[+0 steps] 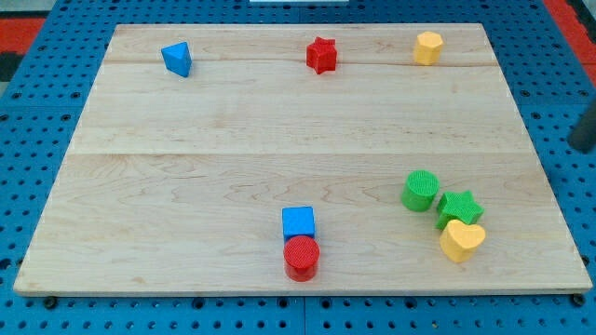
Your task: Move the red circle parallel to the left of the blue cube
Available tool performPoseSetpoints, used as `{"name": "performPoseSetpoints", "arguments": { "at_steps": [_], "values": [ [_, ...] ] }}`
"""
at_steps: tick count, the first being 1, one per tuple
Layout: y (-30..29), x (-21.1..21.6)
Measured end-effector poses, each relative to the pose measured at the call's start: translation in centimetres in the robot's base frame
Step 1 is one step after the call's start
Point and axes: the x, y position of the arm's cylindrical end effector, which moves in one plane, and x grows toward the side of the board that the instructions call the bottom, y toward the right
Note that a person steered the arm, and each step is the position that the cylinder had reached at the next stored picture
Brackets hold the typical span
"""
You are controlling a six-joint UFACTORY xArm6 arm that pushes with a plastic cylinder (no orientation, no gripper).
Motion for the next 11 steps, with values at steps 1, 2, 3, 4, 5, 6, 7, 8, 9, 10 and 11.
{"name": "performPoseSetpoints", "arguments": {
  "at_steps": [1,2,3,4,5,6,7,8,9,10,11],
  "values": [
    [-1.0,7.1],
    [-3.2,14.1],
    [-7.3,14.9],
    [-17.9,14.9],
    [-25.6,14.9],
    [-31.0,13.4],
    [-38.7,12.5],
    [-42.6,10.1],
    [-42.5,12.9],
    [-48.7,13.4],
    [-52.6,9.8]
  ]
}}
